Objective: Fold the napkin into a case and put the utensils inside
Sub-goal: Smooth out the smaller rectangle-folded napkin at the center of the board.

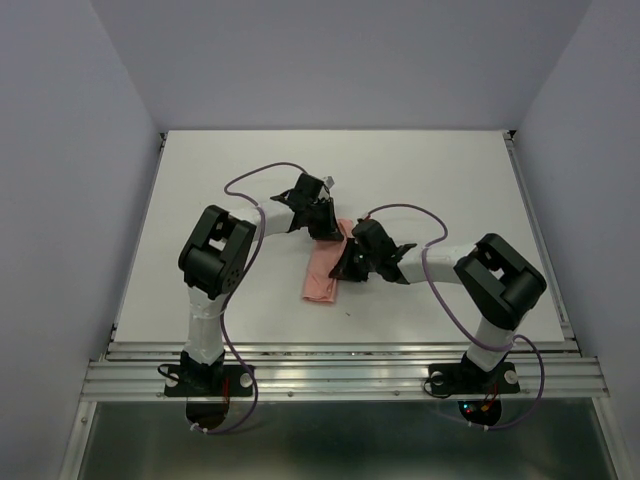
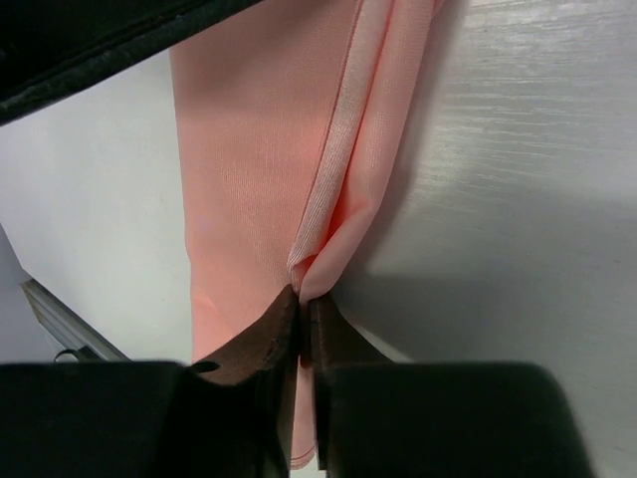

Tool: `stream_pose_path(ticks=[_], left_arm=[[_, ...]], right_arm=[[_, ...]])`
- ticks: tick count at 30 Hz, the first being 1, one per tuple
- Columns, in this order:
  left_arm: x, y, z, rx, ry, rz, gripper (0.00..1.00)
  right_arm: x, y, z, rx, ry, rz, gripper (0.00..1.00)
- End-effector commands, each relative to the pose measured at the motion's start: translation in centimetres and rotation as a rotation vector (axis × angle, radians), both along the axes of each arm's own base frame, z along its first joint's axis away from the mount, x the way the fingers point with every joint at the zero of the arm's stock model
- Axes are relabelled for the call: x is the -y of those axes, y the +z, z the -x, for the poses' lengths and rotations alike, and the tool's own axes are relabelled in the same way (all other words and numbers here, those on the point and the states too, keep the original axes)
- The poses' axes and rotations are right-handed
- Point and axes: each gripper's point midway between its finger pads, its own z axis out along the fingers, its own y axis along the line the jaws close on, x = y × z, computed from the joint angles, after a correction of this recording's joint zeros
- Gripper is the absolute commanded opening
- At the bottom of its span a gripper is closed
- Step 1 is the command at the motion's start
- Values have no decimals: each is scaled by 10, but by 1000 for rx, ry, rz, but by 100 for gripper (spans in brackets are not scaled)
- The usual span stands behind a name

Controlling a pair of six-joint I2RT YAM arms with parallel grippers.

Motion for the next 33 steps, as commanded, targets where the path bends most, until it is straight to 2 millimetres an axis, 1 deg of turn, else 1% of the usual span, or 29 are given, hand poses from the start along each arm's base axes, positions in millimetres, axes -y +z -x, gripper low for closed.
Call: stream_pose_path(ticks=[1, 2, 3, 4, 6, 7, 8, 9, 10, 11, 13, 15, 16, 17, 18, 19, 21, 22, 24, 25, 26, 27, 29, 30, 31, 32, 33], left_arm=[[-7, 16, -13, 98, 6, -47, 0], [-7, 14, -12, 92, -4, -53, 0], [-5, 14, -10, 90, -25, -49, 0], [-4, 15, -11, 93, -34, -45, 0], [-2, 14, -8, 88, -56, -38, 0], [-2, 15, -9, 94, -66, -38, 0], [-1, 14, -8, 91, -72, -37, 0], [-1, 14, -7, 90, -78, -37, 0], [-1, 13, -7, 90, -81, -35, 0], [0, 13, -6, 87, -87, -34, 0], [0, 14, -6, 88, -90, -28, 0], [2, 18, -4, 90, -97, -12, 0], [3, 21, -5, 96, -97, -3, 0], [4, 24, -5, 101, -97, 3, 0], [4, 26, -6, 104, -97, 5, 0], [4, 26, -6, 105, -98, 6, 0], [5, 25, -6, 101, -100, 7, 0], [6, 23, -6, 94, -100, 8, 0], [6, 19, -5, 83, -102, 7, 0], [6, 17, -6, 79, -98, 7, 0], [6, 15, -5, 76, -97, 4, 0], [6, 14, -5, 76, -97, 6, 0], [6, 13, -4, 70, -94, 9, 0], [5, 12, -4, 66, -91, 10, 0], [6, 12, -3, 64, -91, 12, 0], [6, 11, -3, 63, -89, 13, 0], [6, 12, -4, 64, -87, 16, 0]], right_arm=[[11, 3, 8, 29, 37, 50, 28], [13, 5, 7, 40, 35, 58, 35], [18, 13, 5, 64, 19, 70, 41], [21, 16, 4, 79, 14, 84, 52], [30, 24, -2, 126, -15, 115, 58], [36, 35, 1, 140, -19, 124, 61], [41, 40, -2, 169, -32, 139, 62], [51, 43, -7, 188, -61, 155, 62], [56, 46, -6, 194, -68, 166, 62], [63, 59, -10, 226, -91, 158, 62], [85, 62, -20, 242, -154, 188, 62], [100, 65, -28, 255, -181, 201, 57], [105, 67, -35, 258, -195, 210, 53], [115, 61, -45, 252, -209, 241, 44], [117, 61, -51, 254, -207, 255, 40], [113, 70, -61, 282, -187, 271, 35], [108, 73, -73, 299, -154, 303, 32], [103, 73, -82, 302, -124, 329, 31], [96, 74, -89, 313, -86, 332, 31], [94, 69, -92, 310, -67, 346, 31], [89, 74, -99, 335, -47, 347, 31], [86, 76, -102, 341, -34, 342, 31], [81, 70, -108, 339, -10, 350, 31], [77, 74, -114, 352, -9, 348, 31], [76, 74, -117, 358, 0, 355, 31], [74, 66, -119, 348, 11, 365, 31], [70, 71, -126, 359, 12, 362, 31]])
